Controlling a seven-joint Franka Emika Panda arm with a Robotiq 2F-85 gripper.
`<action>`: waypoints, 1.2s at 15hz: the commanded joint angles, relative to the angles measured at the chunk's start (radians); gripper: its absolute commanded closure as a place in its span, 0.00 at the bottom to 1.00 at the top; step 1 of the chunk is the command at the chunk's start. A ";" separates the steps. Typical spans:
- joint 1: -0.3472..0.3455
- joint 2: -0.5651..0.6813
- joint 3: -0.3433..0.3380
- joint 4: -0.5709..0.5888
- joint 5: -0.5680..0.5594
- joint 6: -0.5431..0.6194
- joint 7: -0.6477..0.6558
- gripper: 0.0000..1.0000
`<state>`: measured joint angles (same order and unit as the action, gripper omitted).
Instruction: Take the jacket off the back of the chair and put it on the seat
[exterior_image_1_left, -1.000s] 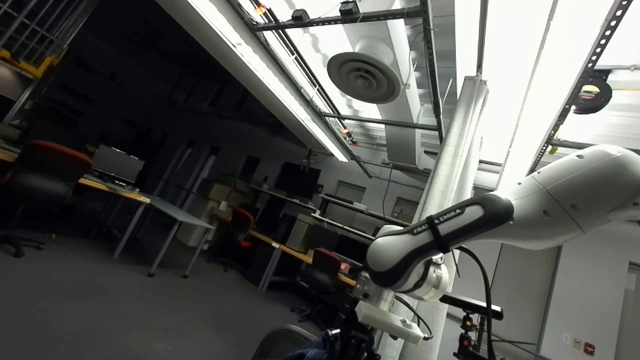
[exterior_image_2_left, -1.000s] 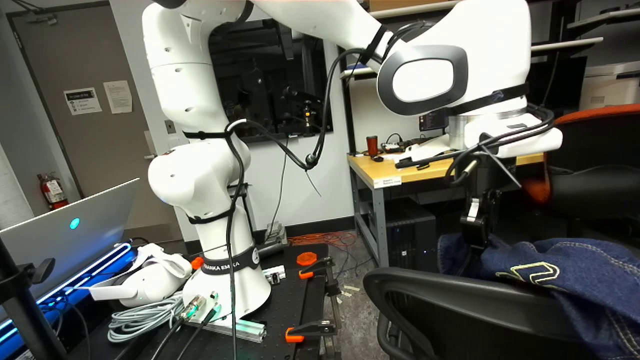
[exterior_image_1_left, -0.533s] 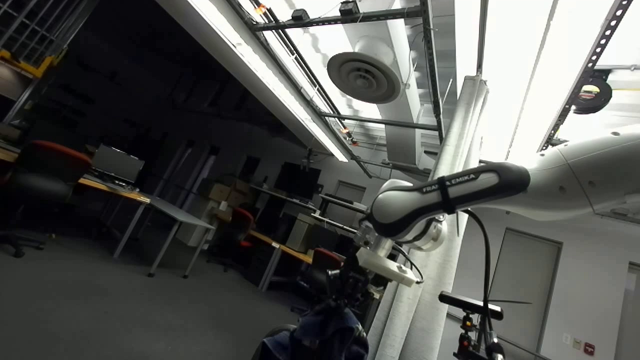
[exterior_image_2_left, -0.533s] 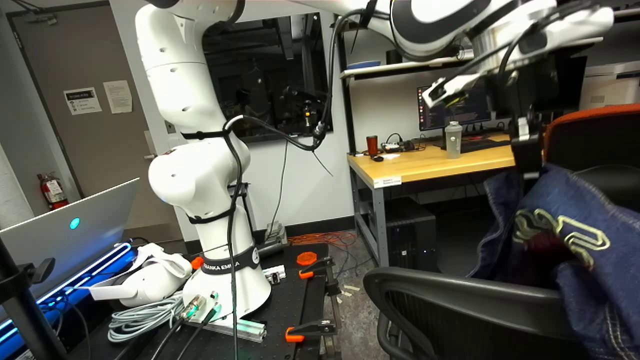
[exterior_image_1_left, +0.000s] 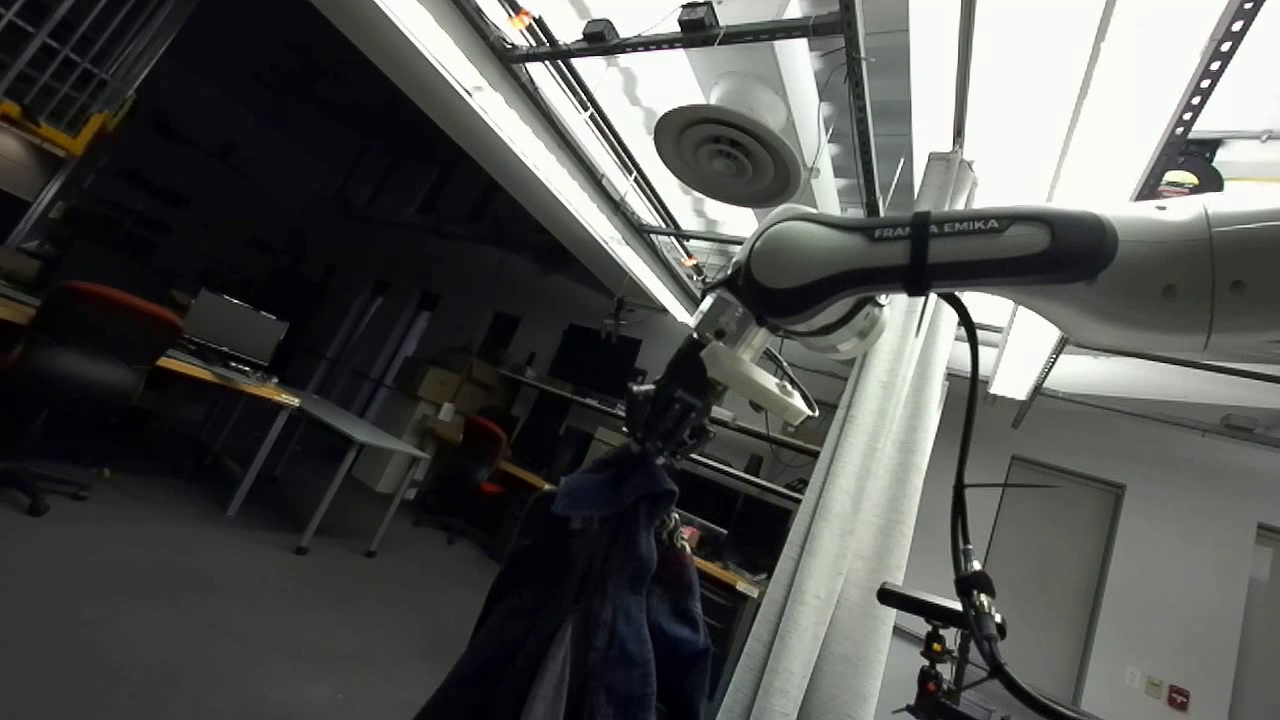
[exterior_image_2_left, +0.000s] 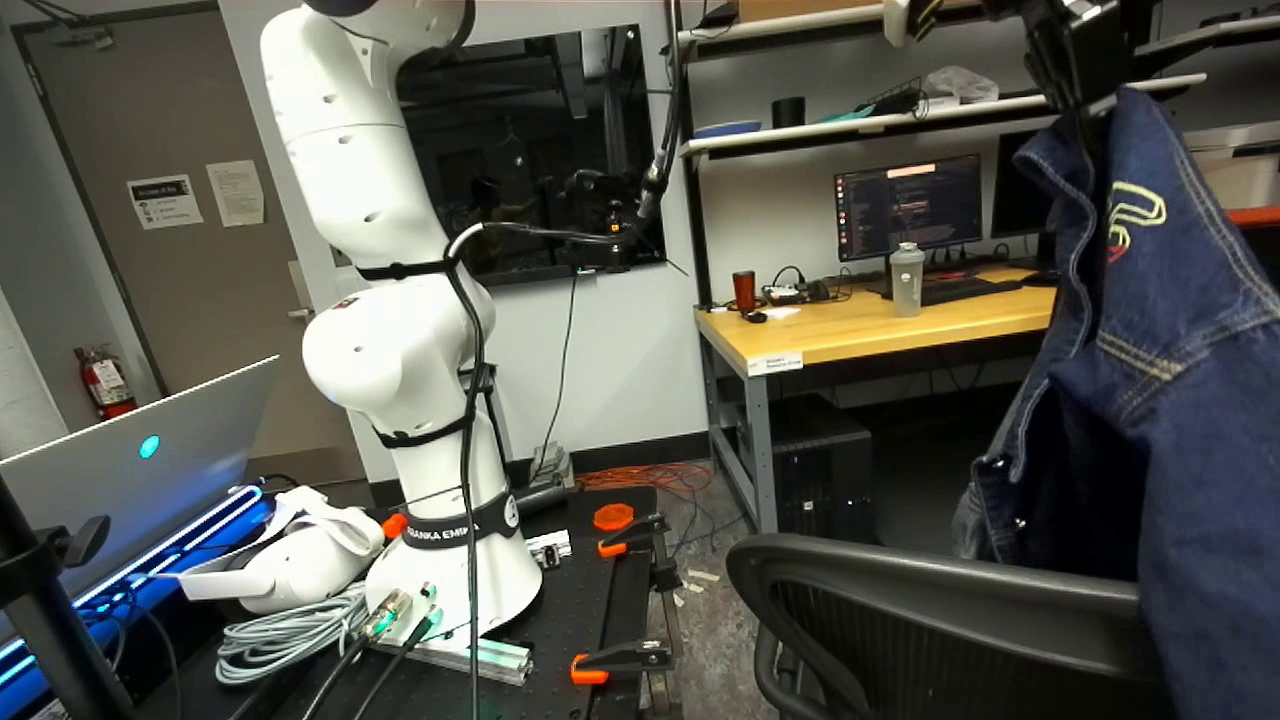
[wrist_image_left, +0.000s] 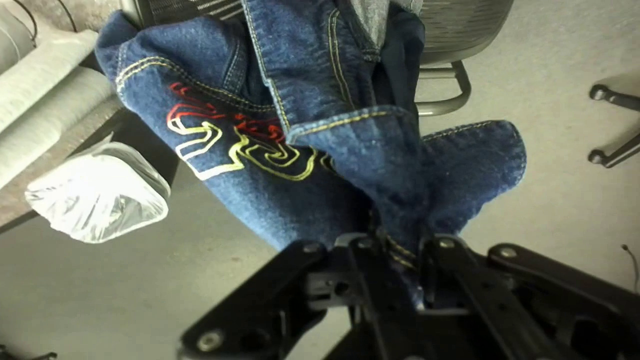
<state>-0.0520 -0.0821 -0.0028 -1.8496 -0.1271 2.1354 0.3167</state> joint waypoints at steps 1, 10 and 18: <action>0.044 0.029 0.044 0.194 -0.043 -0.084 -0.005 0.97; 0.170 0.081 0.183 0.527 -0.208 -0.204 0.027 0.97; 0.261 0.203 0.239 0.822 -0.270 -0.345 -0.002 0.97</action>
<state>0.2059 0.0157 0.2570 -1.2055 -0.3962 1.8360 0.3442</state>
